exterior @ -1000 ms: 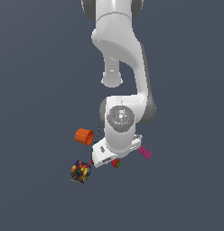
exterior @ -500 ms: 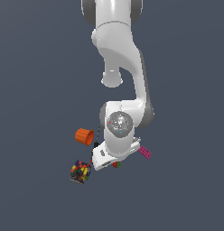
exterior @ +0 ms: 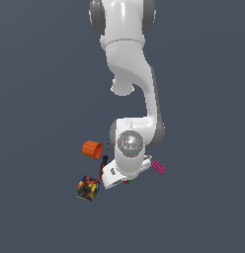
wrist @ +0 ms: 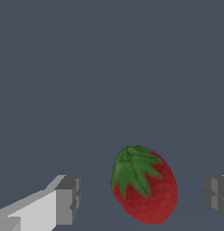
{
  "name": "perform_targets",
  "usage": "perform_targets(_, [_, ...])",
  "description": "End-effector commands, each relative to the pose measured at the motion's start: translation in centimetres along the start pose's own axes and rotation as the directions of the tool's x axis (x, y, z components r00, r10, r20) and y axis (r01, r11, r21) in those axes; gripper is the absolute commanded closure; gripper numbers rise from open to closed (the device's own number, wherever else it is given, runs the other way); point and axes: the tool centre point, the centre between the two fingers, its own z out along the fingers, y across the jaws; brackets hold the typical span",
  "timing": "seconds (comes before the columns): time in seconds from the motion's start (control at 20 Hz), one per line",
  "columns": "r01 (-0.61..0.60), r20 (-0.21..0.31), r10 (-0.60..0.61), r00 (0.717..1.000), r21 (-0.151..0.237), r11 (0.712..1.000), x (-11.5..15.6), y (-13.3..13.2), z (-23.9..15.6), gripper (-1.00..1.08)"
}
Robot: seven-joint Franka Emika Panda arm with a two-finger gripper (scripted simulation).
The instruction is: Pick up a designated object from a clutter of objects.
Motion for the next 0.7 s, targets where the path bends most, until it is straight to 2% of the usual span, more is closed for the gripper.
perform_targets(0.0, [0.001, -0.001, -0.001, 1.000, 0.000, 1.000, 0.01, -0.01, 1.00, -0.92])
perform_targets(0.25, [0.001, -0.001, -0.001, 1.000, 0.000, 1.000, 0.13, 0.06, 1.45, -0.92])
perform_targets(0.3, [0.001, -0.001, -0.001, 1.000, 0.000, 1.000, 0.13, 0.06, 1.45, 1.08])
perform_targets(0.65, [0.001, -0.001, -0.001, 1.000, 0.000, 1.000, 0.13, 0.06, 1.45, 1.08])
